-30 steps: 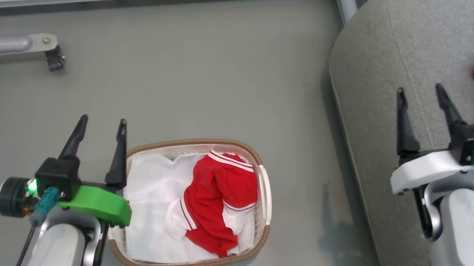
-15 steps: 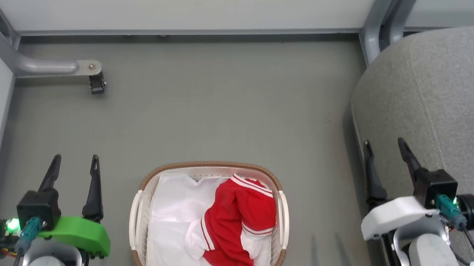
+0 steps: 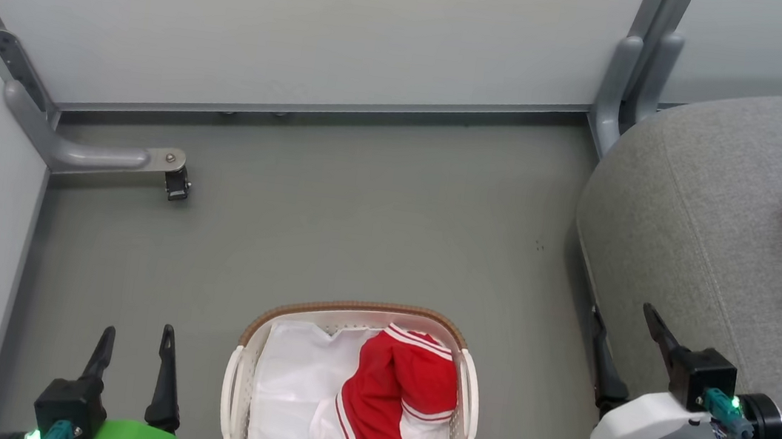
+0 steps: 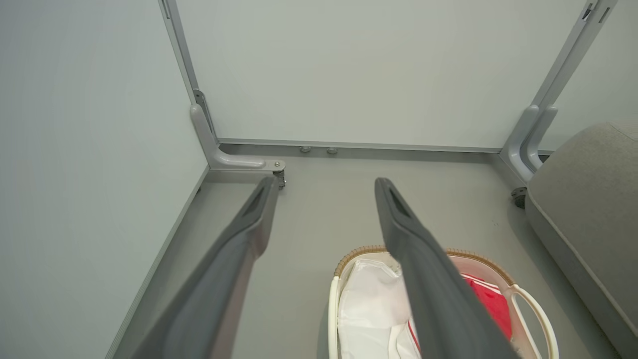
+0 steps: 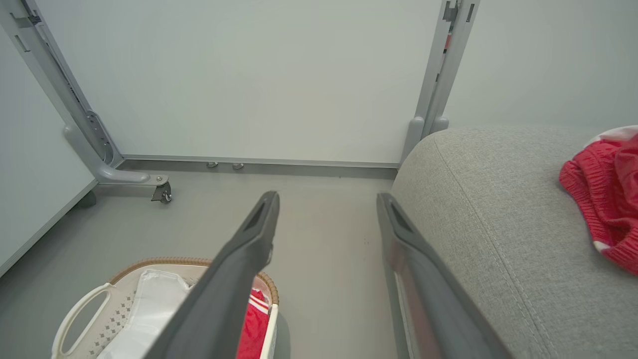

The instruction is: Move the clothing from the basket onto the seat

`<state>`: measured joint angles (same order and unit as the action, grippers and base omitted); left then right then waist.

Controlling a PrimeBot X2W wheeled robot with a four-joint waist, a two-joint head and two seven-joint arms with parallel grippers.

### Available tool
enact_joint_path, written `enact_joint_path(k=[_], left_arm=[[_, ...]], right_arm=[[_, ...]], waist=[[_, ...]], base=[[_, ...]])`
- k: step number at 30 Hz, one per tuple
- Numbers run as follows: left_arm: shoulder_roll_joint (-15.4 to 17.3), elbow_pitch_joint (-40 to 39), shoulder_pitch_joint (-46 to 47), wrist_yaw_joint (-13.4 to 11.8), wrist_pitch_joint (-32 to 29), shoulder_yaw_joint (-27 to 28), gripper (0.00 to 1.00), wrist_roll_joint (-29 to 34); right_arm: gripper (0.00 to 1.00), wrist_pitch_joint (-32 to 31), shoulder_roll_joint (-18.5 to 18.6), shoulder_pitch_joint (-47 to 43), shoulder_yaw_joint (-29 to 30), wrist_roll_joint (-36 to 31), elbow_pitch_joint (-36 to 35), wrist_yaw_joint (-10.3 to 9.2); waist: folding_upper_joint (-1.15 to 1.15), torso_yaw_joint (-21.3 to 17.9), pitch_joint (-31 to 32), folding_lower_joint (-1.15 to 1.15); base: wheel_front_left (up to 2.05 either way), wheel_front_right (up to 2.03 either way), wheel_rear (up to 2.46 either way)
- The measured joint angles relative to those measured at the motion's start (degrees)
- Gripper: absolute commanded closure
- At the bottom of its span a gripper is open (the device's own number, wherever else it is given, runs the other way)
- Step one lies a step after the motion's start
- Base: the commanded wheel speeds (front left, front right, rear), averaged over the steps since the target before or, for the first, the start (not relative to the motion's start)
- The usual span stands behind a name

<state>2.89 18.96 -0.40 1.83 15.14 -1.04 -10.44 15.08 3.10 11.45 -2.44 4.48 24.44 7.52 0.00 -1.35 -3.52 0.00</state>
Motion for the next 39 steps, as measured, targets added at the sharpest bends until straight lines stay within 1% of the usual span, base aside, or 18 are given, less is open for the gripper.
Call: enact_joint_path(k=[6,9,11,18,25,33,39], left_arm=[[0.0,-0.3,-0.3,0.3,0.0,-0.7,0.0,-0.4],[0.0,0.1,-0.2,1.0,0.0,-1.3,0.0,-1.4],[0.0,0.8,0.0,1.5,0.0,-2.1,0.0,-3.0],[0.0,3.2,2.4,2.5,0.0,-4.1,0.0,-4.9],[-0.1,10.1,7.0,2.7,0.0,-7.3,0.0,-6.2],[-0.1,18.6,16.0,3.6,0.0,-10.9,0.0,-7.3],[-0.2,24.5,22.7,4.0,0.0,-14.3,0.0,-7.6]], right_arm=[[0.0,0.0,-0.1,-0.1,-0.4,0.0,0.1,0.0],[0.0,0.0,-0.1,0.4,-0.6,0.0,-0.1,0.0],[0.0,0.0,-0.1,1.0,-0.8,0.0,-0.5,0.0],[0.0,0.0,-0.1,4.2,-2.8,0.4,-1.1,0.0],[0.0,0.0,-0.1,8.9,-5.3,1.6,-2.7,0.0],[0.0,0.0,-0.2,14.5,-7.5,2.6,-5.2,0.01],[0.0,0.0,-0.2,17.5,-8.0,3.2,-7.5,0.0]], waist=[[0.0,-0.4,-0.2,0.0],[0.0,-0.6,-0.7,0.0],[0.0,-0.7,-1.2,0.0],[0.0,-1.8,-4.3,0.0],[0.0,-4.0,-9.0,0.0],[0.0,-7.2,-15.5,0.0],[0.0,-9.6,-20.6,0.0]], base=[[0.0,0.0,0.0],[0.0,0.0,0.0],[0.0,0.0,0.0],[0.0,0.0,0.0],[0.0,0.0,0.0],[0.0,0.0,0.0],[0.0,0.0,0.0]])
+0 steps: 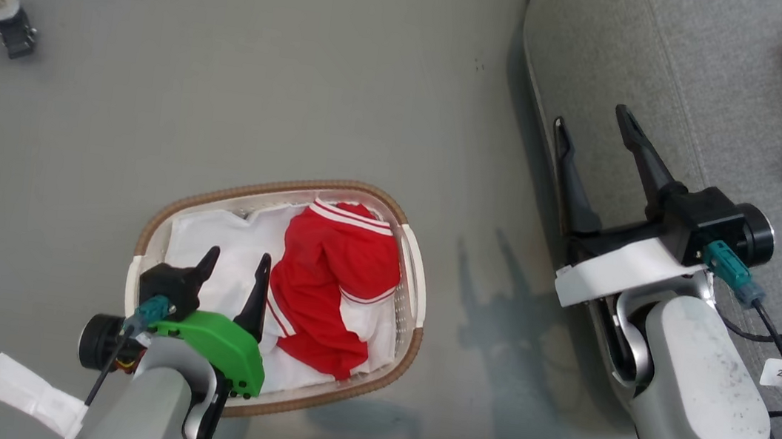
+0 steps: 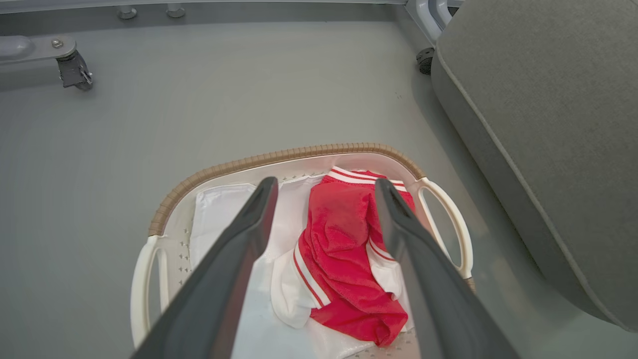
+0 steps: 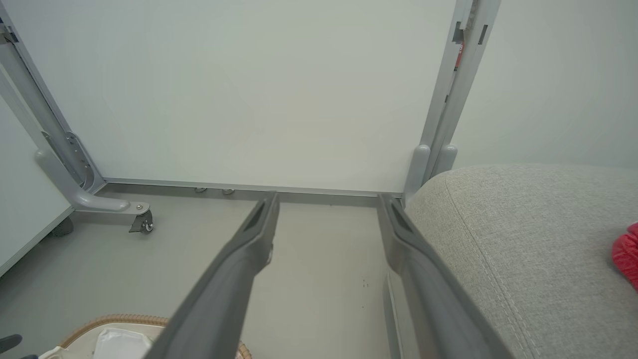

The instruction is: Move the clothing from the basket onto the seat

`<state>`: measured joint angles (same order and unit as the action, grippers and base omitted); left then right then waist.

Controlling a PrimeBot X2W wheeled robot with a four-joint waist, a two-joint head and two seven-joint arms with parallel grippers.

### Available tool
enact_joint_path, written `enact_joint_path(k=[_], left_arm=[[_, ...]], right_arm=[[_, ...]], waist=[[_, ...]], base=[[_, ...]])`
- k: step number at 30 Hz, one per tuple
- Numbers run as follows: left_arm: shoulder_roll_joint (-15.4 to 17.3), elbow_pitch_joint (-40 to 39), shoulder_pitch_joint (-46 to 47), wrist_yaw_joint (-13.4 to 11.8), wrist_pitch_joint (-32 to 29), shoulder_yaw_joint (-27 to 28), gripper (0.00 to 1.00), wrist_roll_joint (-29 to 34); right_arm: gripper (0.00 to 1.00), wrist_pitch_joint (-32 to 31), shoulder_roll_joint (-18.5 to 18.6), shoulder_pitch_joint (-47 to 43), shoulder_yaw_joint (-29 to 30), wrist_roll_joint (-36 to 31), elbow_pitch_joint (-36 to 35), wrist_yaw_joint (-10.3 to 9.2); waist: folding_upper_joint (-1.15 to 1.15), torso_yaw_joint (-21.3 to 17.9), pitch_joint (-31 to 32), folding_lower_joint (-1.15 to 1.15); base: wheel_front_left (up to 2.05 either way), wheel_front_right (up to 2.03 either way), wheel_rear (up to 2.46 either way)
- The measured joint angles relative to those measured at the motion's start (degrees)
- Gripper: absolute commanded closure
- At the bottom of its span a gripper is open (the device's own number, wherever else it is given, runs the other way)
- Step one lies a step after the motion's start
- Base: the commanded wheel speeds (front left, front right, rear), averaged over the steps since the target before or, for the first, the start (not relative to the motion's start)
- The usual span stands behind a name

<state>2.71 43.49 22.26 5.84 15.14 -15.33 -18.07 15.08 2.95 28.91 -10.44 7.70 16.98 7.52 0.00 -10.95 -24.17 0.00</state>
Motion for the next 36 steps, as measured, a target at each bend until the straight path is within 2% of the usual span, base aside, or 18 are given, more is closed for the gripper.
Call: enact_joint_path(k=[11,25,36], left_arm=[[0.0,13.0,12.8,0.8,0.0,-4.2,0.0,0.2],[0.1,23.5,23.0,1.4,0.0,-6.7,0.0,0.1],[0.4,29.0,27.1,-0.1,-3.5,-7.5,0.0,0.2]], right_arm=[[0.0,0.0,0.0,3.3,-1.2,2.1,-3.7,0.0],[0.0,0.0,0.0,5.4,-2.2,5.4,-5.2,0.0],[0.0,0.0,0.0,6.1,-2.2,6.7,-6.1,0.0]], waist=[[0.0,-3.6,-9.6,0.0],[0.0,-8.4,-18.0,0.01],[0.0,-10.8,-21.9,0.01]], base=[[0.0,0.0,0.0],[0.0,0.0,0.0],[0.0,0.0,0.0]])
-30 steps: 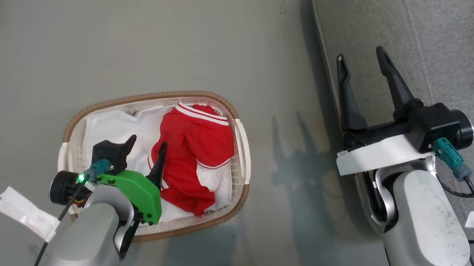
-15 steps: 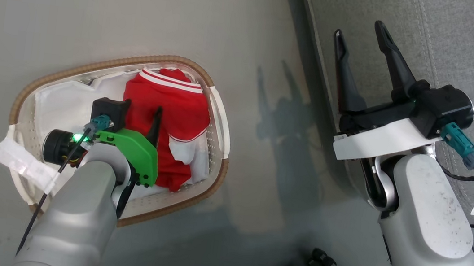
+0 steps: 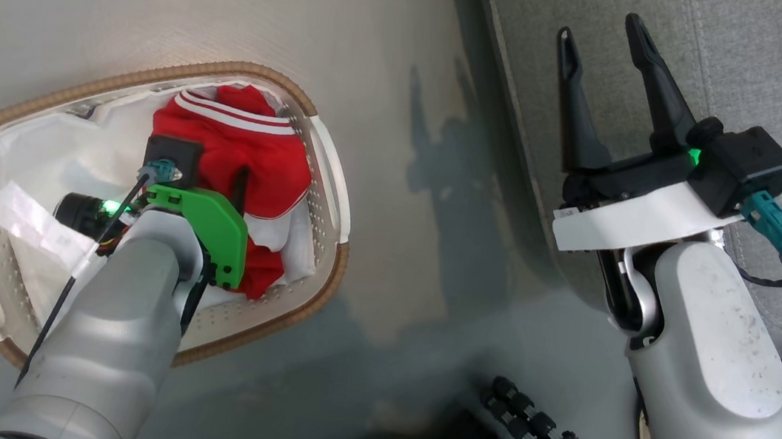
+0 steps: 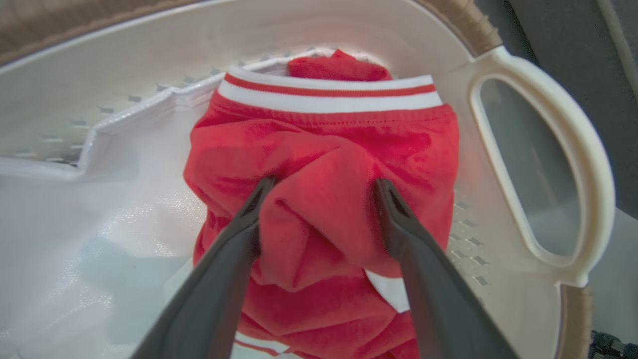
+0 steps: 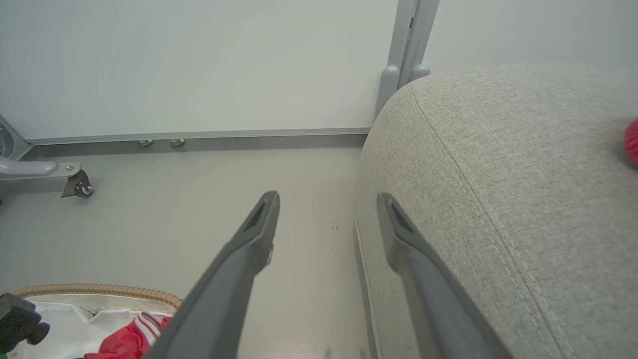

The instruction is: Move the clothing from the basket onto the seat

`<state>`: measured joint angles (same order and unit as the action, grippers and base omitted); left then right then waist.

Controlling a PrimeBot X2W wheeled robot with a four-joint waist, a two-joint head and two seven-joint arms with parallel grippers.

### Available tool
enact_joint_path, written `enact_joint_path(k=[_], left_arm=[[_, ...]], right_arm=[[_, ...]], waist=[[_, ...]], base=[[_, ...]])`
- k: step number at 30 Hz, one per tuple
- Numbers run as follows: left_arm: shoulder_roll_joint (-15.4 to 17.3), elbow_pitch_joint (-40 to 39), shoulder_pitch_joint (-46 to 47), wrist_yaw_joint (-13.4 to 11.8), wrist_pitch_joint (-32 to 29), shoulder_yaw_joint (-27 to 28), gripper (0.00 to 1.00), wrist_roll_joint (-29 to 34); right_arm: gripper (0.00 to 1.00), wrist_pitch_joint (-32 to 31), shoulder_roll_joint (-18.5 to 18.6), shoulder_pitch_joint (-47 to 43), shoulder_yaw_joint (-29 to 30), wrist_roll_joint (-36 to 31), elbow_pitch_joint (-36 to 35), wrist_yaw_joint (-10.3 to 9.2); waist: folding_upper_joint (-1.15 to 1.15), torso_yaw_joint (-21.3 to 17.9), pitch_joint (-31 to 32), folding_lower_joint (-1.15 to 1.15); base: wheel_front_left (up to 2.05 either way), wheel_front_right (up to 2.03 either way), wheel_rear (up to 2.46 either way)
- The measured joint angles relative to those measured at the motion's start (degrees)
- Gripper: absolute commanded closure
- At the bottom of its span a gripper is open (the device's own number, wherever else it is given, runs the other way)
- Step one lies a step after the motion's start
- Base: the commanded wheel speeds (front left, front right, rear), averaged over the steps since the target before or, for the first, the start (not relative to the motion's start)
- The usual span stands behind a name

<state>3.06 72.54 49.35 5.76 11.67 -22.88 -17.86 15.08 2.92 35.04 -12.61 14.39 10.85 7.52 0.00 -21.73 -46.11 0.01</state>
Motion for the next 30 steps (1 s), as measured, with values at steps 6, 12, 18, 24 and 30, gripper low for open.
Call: enact_joint_path(k=[6,12,18,24,30], left_arm=[[1.1,0.7,0.9,-0.9,-2.3,-1.0,0.0,0.3],[1.7,1.1,1.3,-2.1,-4.3,-2.3,0.0,1.0],[3.2,1.3,1.3,-3.0,-7.0,-4.0,0.0,2.2],[3.4,1.4,1.5,-3.2,-7.6,-4.7,0.71,2.3],[3.1,1.4,0.6,-2.7,-7.1,-4.8,1.0,1.3]], right_arm=[[0.0,0.0,0.0,0.9,-0.8,0.8,-0.6,0.0],[0.0,0.0,0.0,1.9,-1.2,1.2,-1.2,0.0],[0.0,0.0,0.0,2.0,-1.2,1.3,-1.3,0.0],[0.0,0.0,0.0,1.9,-0.9,1.2,-1.0,0.0],[0.0,0.0,0.0,1.7,-0.7,0.7,-0.4,0.0]], waist=[[0.0,-0.3,-1.7,0.0],[0.0,-0.8,-2.8,0.0],[0.0,-1.2,-3.5,0.0],[0.0,-1.1,-3.4,0.0],[0.0,-0.6,-1.9,0.0]], base=[[0.0,0.0,0.0],[0.0,0.0,0.0],[0.0,0.0,0.0],[0.0,0.0,0.0],[0.0,0.0,0.0]])
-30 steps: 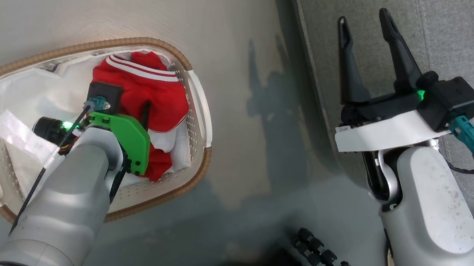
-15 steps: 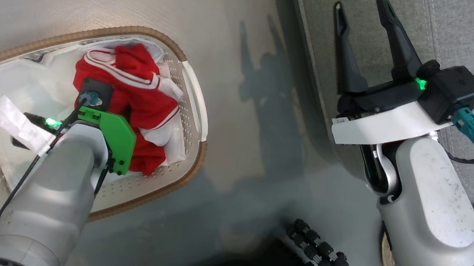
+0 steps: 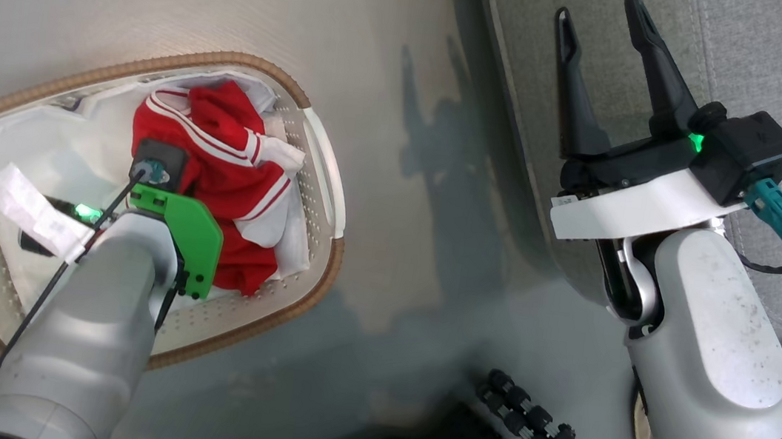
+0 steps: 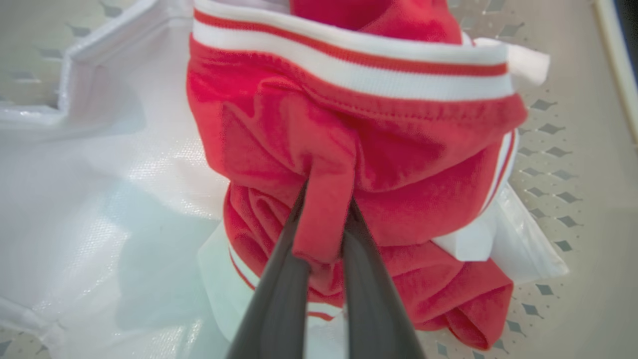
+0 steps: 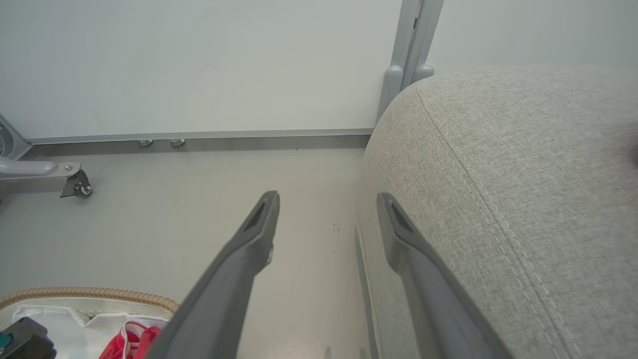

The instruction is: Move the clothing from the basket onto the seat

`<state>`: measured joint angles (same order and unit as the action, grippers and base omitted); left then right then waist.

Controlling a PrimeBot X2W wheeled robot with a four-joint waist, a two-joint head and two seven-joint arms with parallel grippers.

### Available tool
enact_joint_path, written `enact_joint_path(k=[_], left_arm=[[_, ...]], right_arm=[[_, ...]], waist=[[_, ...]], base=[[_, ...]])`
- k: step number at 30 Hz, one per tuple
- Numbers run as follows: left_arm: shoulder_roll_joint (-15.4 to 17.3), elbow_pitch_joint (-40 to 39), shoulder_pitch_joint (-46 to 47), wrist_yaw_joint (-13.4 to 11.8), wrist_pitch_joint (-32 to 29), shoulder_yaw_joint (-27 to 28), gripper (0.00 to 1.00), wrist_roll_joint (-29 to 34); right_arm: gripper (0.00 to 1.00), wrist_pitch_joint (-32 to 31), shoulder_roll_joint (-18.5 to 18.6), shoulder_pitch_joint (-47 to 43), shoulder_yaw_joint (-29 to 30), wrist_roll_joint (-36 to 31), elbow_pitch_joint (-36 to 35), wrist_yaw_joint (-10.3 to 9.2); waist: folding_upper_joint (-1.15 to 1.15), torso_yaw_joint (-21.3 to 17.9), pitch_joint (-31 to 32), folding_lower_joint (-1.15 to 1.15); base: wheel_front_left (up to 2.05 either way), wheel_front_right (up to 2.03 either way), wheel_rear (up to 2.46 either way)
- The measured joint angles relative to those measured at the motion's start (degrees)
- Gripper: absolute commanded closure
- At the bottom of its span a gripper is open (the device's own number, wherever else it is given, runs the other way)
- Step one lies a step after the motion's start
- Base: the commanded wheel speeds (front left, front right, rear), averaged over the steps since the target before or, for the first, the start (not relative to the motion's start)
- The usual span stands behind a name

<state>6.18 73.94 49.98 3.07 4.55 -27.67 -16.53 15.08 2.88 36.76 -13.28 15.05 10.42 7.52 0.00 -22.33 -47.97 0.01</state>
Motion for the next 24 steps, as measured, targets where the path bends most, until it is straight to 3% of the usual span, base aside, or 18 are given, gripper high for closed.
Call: enact_joint_path(k=[13,24], left_arm=[[-2.2,-0.2,-5.7,1.6,8.1,0.2,1.0,-2.8],[-3.2,-4.1,-10.4,2.5,10.3,0.7,1.0,-5.6]], right_arm=[[0.0,0.0,0.0,-3.4,0.4,-2.1,2.6,0.0],[0.0,0.0,-0.1,-8.5,0.8,-4.5,5.3,0.0]], waist=[[0.0,2.0,7.6,0.0],[0.0,5.5,16.0,-0.01]], base=[[0.0,0.0,0.0],[0.0,0.0,0.0]])
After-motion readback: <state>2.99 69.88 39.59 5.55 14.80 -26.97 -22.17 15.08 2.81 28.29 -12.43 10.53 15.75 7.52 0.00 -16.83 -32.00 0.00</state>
